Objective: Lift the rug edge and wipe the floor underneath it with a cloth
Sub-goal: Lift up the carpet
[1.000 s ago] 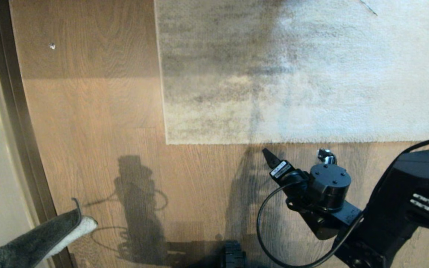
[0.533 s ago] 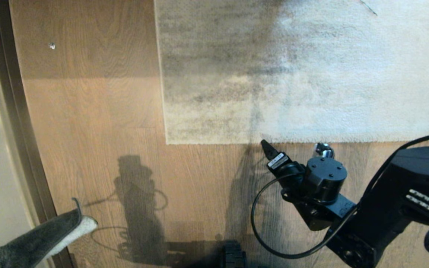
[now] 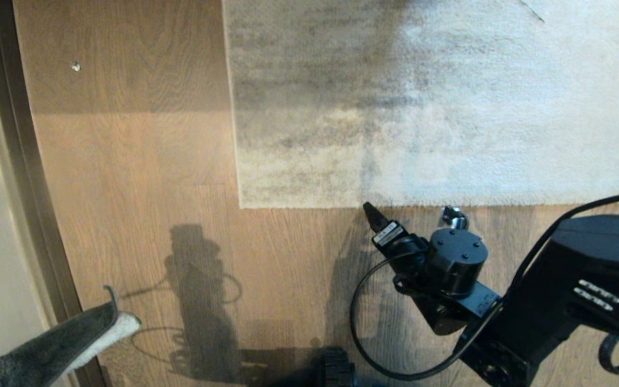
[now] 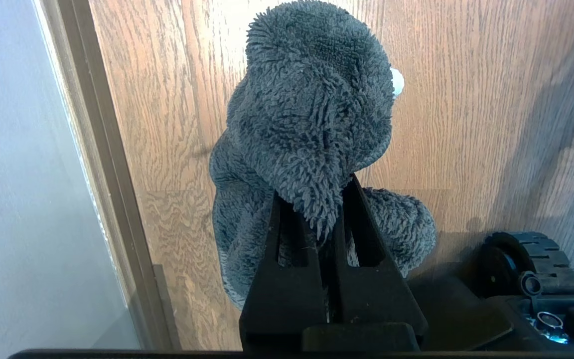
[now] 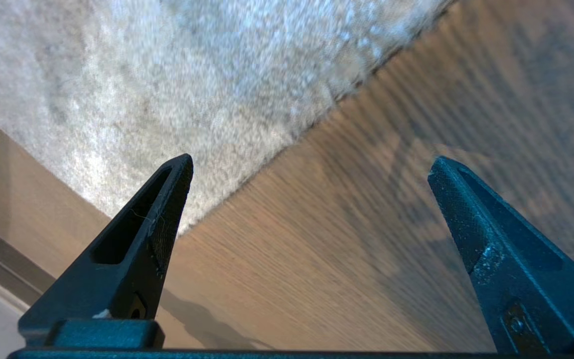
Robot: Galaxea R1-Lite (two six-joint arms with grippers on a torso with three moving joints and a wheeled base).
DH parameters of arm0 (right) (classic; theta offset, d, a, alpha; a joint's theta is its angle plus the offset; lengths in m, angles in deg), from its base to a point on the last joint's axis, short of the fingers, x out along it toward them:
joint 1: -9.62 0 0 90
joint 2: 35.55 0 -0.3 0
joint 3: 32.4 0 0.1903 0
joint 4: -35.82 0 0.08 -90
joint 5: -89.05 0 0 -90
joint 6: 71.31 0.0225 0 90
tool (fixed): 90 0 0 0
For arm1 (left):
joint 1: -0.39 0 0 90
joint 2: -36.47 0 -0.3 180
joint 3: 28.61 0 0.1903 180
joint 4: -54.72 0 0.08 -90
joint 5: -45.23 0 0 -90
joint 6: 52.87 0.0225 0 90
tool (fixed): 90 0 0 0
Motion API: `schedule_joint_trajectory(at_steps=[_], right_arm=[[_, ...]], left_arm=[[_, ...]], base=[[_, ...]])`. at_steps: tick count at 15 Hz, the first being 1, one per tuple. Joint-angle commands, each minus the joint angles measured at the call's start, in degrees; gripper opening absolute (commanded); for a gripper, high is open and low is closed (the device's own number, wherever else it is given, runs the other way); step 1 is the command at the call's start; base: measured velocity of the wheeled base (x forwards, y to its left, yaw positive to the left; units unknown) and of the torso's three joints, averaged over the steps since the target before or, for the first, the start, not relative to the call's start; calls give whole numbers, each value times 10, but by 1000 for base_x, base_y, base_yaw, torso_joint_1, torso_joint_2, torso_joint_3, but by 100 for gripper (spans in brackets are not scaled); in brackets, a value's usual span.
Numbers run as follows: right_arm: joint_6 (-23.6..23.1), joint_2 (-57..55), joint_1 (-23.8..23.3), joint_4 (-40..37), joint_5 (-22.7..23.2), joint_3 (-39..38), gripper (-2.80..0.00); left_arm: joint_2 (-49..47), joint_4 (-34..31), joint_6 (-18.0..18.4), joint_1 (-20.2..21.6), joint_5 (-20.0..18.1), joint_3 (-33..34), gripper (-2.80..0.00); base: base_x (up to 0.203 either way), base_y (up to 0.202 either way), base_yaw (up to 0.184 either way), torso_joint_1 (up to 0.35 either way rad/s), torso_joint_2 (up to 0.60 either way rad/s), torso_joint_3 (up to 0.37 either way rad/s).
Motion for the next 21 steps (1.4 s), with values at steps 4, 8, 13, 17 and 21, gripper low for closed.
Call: schedule_joint_trajectory(at_steps=[4, 8, 13, 17, 21], right_arm=[[3, -15, 6, 25, -1, 5, 0], [2, -34, 16, 25, -1, 24, 0], [-1, -46, 15, 25, -5, 63, 0], [-2, -49, 14, 25, -6, 81, 0], [-2, -72, 14, 25, -6, 123, 0]], left_arm=[[0, 0, 0, 0, 1, 0, -280], [0, 0, 0, 0, 0, 0, -280], [0, 0, 0, 0, 0, 0, -280], [0, 0, 0, 0, 0, 0, -280], [0, 0, 0, 0, 0, 0, -280]], base=[[0, 0, 0, 0, 0, 0], [0, 0, 0, 0, 0, 0], [0, 0, 0, 0, 0, 0], [0, 0, 0, 0, 0, 0], [0, 0, 0, 0, 0, 0]])
